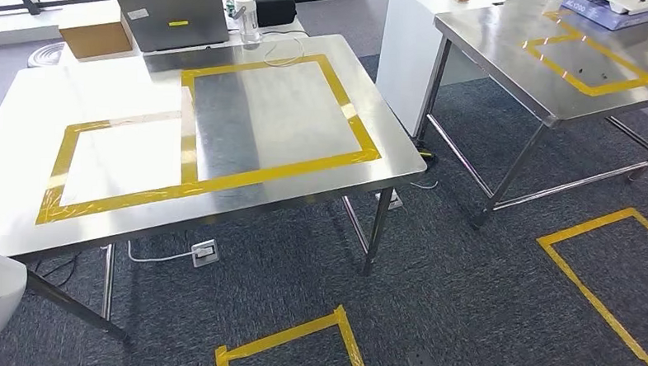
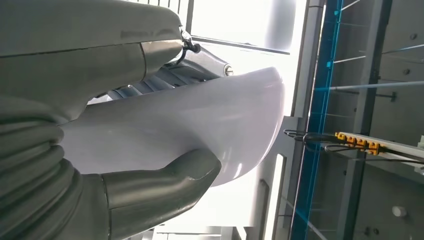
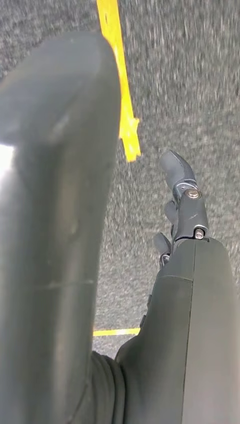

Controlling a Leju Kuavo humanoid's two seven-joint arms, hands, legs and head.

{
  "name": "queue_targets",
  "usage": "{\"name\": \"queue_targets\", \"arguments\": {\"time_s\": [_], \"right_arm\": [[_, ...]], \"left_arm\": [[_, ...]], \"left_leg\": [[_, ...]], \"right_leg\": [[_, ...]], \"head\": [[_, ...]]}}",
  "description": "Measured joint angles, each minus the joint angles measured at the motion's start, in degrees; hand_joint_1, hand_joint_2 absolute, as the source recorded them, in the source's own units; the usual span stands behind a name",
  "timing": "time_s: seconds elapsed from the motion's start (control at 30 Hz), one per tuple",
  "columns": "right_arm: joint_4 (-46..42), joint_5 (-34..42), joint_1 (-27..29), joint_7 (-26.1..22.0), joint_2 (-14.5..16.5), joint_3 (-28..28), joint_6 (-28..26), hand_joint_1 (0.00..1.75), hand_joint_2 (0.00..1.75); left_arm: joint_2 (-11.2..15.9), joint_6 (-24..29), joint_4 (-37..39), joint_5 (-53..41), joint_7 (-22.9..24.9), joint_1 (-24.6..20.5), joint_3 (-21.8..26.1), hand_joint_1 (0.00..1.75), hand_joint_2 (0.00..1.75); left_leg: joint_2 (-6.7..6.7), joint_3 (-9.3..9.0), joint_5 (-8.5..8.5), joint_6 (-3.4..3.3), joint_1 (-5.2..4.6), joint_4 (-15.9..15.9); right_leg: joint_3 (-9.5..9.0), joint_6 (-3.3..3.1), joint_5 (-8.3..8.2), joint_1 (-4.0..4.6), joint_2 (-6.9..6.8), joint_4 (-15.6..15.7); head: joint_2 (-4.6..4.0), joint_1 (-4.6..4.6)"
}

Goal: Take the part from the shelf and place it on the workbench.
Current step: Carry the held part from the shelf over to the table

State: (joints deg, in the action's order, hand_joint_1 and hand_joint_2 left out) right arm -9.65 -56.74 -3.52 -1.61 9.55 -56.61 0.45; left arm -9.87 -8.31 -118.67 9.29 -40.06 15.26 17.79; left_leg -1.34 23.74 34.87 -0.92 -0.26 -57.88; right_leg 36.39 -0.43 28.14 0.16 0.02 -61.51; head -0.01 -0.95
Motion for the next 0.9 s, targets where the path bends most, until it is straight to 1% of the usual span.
{"name": "queue_targets", "arguments": {"time_s": [0.03, 0.07, 0.1, 0.13, 0.17, 0.2, 0.23, 0.33, 0.37, 0.4, 0.43, 0.47, 0.5, 0.53, 0.57, 0.6, 0.63, 0.7, 0.73, 0.77, 0.8, 0.83, 0.87, 0.9], "right_arm": [[-0.06, 0.0, -0.27, 0.05, 0.0, 0.0, 0.01, 0.0, 0.0], [-0.14, 0.01, -0.78, 0.09, 0.0, 0.0, 0.01, 0.0, 0.0], [-0.22, 0.02, -1.34, 0.08, 0.01, 0.0, 0.02, 0.0, 0.0], [-0.28, 0.03, -1.79, 0.07, 0.01, 0.0, 0.04, 0.0, 0.0], [-0.3, 0.04, -2.1, 0.08, 0.01, 0.0, 0.06, 0.0, 0.0], [-0.3, 0.04, -2.23, 0.09, 0.01, 0.0, 0.08, 0.0, 0.0], [-0.3, 0.04, -2.23, 0.1, 0.0, 0.0, 0.09, 0.0, 0.0], [-0.3, 0.04, -2.21, 0.1, 0.0, 0.0, 0.09, 0.0, 0.0], [-0.3, 0.05, -2.12, 0.09, -0.01, 0.0, 0.09, 0.0, 0.0], [-0.3, 0.07, -1.96, 0.09, -0.01, 0.0, 0.1, 0.0, 0.0], [-0.29, 0.1, -1.46, 0.07, 0.05, -0.01, 0.13, 0.0, 0.0], [-0.28, 0.19, -0.97, 0.02, 0.14, -0.02, 0.16, 0.0, 0.0], [-0.26, 0.3, -0.47, -0.03, 0.23, -0.04, 0.2, 0.0, 0.0], [-0.23, 0.43, -0.06, -0.13, 0.32, -0.07, 0.21, 0.0, 0.0], [-0.21, 0.56, 0.0, -0.2, 0.34, -0.09, 0.2, 0.0, 0.0], [-0.19, 0.66, 0.07, -0.23, 0.35, -0.14, 0.18, 0.0, 0.0], [-0.19, 0.72, 0.06, -0.25, 0.35, -0.18, 0.15, 0.0, 0.0], [-0.2, 0.83, -0.01, -0.22, 0.35, -0.25, 0.1, 0.0, 0.0], [-0.2, 0.89, -0.08, -0.21, 0.35, -0.26, 0.08, 0.0, 0.0], [-0.21, 0.96, -0.16, -0.21, 0.37, -0.27, 0.07, 0.0, 0.0], [-0.21, 1.02, -0.19, -0.19, 0.39, -0.28, 0.04, 0.0, 0.0], [-0.2, 1.1, -0.19, -0.13, 0.42, -0.28, 0.01, 0.0, 0.0], [-0.2, 1.19, -0.17, -0.08, 0.45, -0.29, -0.07, 0.0, 0.0], [-0.2, 1.32, -0.09, -0.03, 0.46, -0.32, -0.15, 0.0, 0.0]], "left_arm": [[0.09, 0.11, -0.27, -0.13, 0.03, -0.01, 0.0, 1.75, 1.75], [0.2, 0.27, -0.65, -0.25, 0.01, -0.11, -0.01, 1.75, 1.75], [0.37, 0.58, -1.09, -0.42, 0.01, -0.3, -0.02, 1.75, 1.75], [0.56, 1.01, -1.37, -0.68, -0.02, -0.49, -0.05, 1.75, 1.75], [0.7, 1.4, -1.49, -0.91, -0.03, -0.66, -0.08, 1.75, 1.75], [0.82, 1.73, -1.5, -1.11, -0.01, -0.74, -0.11, 1.75, 1.75], [0.88, 1.92, -1.45, -1.22, 0.0, -0.75, -0.13, 1.75, 1.75], [0.89, 1.96, -1.45, -1.24, -0.01, -0.76, -0.14, 1.75, 1.75], [0.98, 2.39, -1.36, -1.54, -0.01, -0.72, -0.2, 1.75, 1.75], [1.14, 3.16, -1.2, -2.06, -0.01, -0.64, -0.34, 1.75, 1.75], [1.73, 4.77, -0.75, -3.12, 0.0, -0.45, -0.86, 1.75, 1.75], [2.43, 6.51, -0.23, -4.31, 0.02, -0.24, -1.47, 1.75, 1.75], [3.14, 7.99, 0.3, -5.36, 0.03, 0.0, -2.13, 1.75, 1.75], [3.87, 9.33, 0.86, -6.38, 0.03, 0.24, -2.81, 1.75, 1.75], [4.28, 10.04, 1.19, -7.04, 0.07, 0.46, -3.26, 1.75, 1.75], [4.68, 10.77, 1.48, -7.7, 0.09, 0.7, -3.71, 1.75, 1.75], [5.09, 11.47, 1.73, -8.35, 0.11, 0.88, -4.18, 1.75, 1.75], [5.9, 12.49, 2.07, -9.51, 0.07, 1.14, -5.21, 1.75, 1.75], [6.25, 12.76, 2.23, -9.99, 0.03, 1.18, -5.67, 1.75, 1.75], [6.56, 12.97, 2.43, -10.47, 0.0, 1.21, -6.15, 1.75, 1.75], [6.85, 13.18, 2.67, -10.93, -0.04, 1.22, -6.6, 1.75, 1.75], [7.12, 13.33, 2.97, -11.37, -0.04, 1.21, -7.02, 1.75, 1.75], [7.41, 13.47, 3.34, -11.8, -0.04, 1.18, -7.49, 1.75, 1.75], [7.71, 13.58, 3.73, -12.11, -0.04, 1.08, -7.93, 1.75, 1.75]], "left_leg": [[-0.05, -0.79, 0.33, 0.41, -0.05, -0.31], [-0.09, -1.28, 0.4, 0.84, -0.09, -0.84], [0.0, -1.44, 0.15, 1.22, -0.05, -1.7], [0.2, -1.09, -0.38, 1.55, -0.01, -3.32], [0.37, -0.56, -0.26, 1.74, 0.01, -4.48], [0.54, -0.05, -0.11, 1.84, 0.05, -5.42], [0.62, 0.27, 0.0, 1.88, 0.04, -6.06], [0.65, 0.43, 0.1, 1.92, 0.05, -6.34], [0.7, 1.45, 0.98, 2.08, 0.14, -7.88], [0.75, 3.14, 2.48, 2.31, 0.28, -10.18], [0.86, 5.57, 2.95, 2.62, 0.53, -10.97], [0.97, 7.94, 1.97, 2.93, 0.78, -10.48], [1.13, 9.63, -0.86, 3.08, 0.96, -8.24], [1.36, 10.64, -3.93, 3.08, 0.99, -5.15], [1.48, 10.76, -6.24, 2.83, 0.88, -3.56], [1.53, 10.91, -7.1, 2.5, 0.77, -3.13], [1.46, 10.81, -6.91, 2.16, 0.67, -3.05], [1.2, 10.17, -6.94, 1.49, 0.85, -2.59], [1.21, 9.69, -6.76, 1.14, 0.95, -2.26], [1.27, 9.15, -6.52, 0.77, 1.03, -1.98], [1.33, 8.75, -6.21, 0.44, 0.97, -1.87], [1.36, 8.44, -5.89, 0.21, 0.9, -1.83], [1.28, 8.08, -5.52, 0.07, 0.82, -1.83], [1.15, 7.61, -5.12, -0.01, 0.74, -1.83]], "right_leg": [[-0.4, -0.26, -2.11, 0.08, 0.02, 0.92], [-0.83, -0.52, -2.06, 0.13, 0.15, 1.22], [-1.19, -0.88, -1.63, 0.02, 0.26, 1.38], [-1.6, -1.27, -1.46, -0.16, 0.38, 1.5], [-2.03, -1.58, -1.4, -0.28, 0.46, 1.5], [-2.35, -1.79, -1.47, -0.39, 0.48, 1.5], [-2.48, -1.87, -1.36, -0.42, 0.51, 1.5], [-2.52, -1.89, -1.34, -0.41, 0.51, 1.5], [-2.68, -1.94, -1.17, -0.44, 0.48, 1.53], [-2.95, -1.97, -0.87, -0.48, 0.44, 1.55], [-3.85, -1.88, 0.01, -0.66, 0.38, 1.58], [-4.96, -1.71, 1.05, -0.87, 0.34, 1.6], [-6.04, -1.43, 2.06, -1.03, 0.36, 1.54], [-6.95, -1.04, 3.0, -1.15, 0.49, 1.52], [-7.18, -0.65, 3.42, -1.15, 0.62, 1.54], [-7.24, -0.28, 3.69, -1.07, 0.7, 1.61], [-7.27, 0.08, 3.88, -1.01, 0.71, 1.81], [-7.44, 0.67, 4.53, -1.04, 0.5, 1.61], [-6.86, 0.89, 5.16, -1.06, 0.4, 0.27], [-5.4, 1.07, 6.15, -1.06, 0.33, -2.4], [-3.08, 1.17, 7.22, -1.02, 0.28, -6.26], [-0.25, 1.21, 8.15, -1.0, 0.26, -10.39], [2.33, 1.19, 8.33, -0.98, 0.26, -13.58], [4.02, 1.09, 7.41, -0.94, 0.26, -14.87]], "head": [[0.0, -0.02], [0.0, -0.05], [0.0, -0.12], [0.01, -0.09], [0.01, -0.05], [0.01, 0.01], [0.01, 0.09], [0.01, 0.11], [0.01, 0.11], [0.01, 0.1], [0.01, 0.09], [0.01, 0.08], [0.01, 0.11], [0.01, 0.22], [0.01, 0.3], [0.01, 0.37], [0.01, 0.4], [0.01, 0.34], [0.0, 0.3], [0.0, 0.26], [0.0, 0.21], [0.01, 0.17], [0.01, 0.16], [0.01, 0.16]]}}
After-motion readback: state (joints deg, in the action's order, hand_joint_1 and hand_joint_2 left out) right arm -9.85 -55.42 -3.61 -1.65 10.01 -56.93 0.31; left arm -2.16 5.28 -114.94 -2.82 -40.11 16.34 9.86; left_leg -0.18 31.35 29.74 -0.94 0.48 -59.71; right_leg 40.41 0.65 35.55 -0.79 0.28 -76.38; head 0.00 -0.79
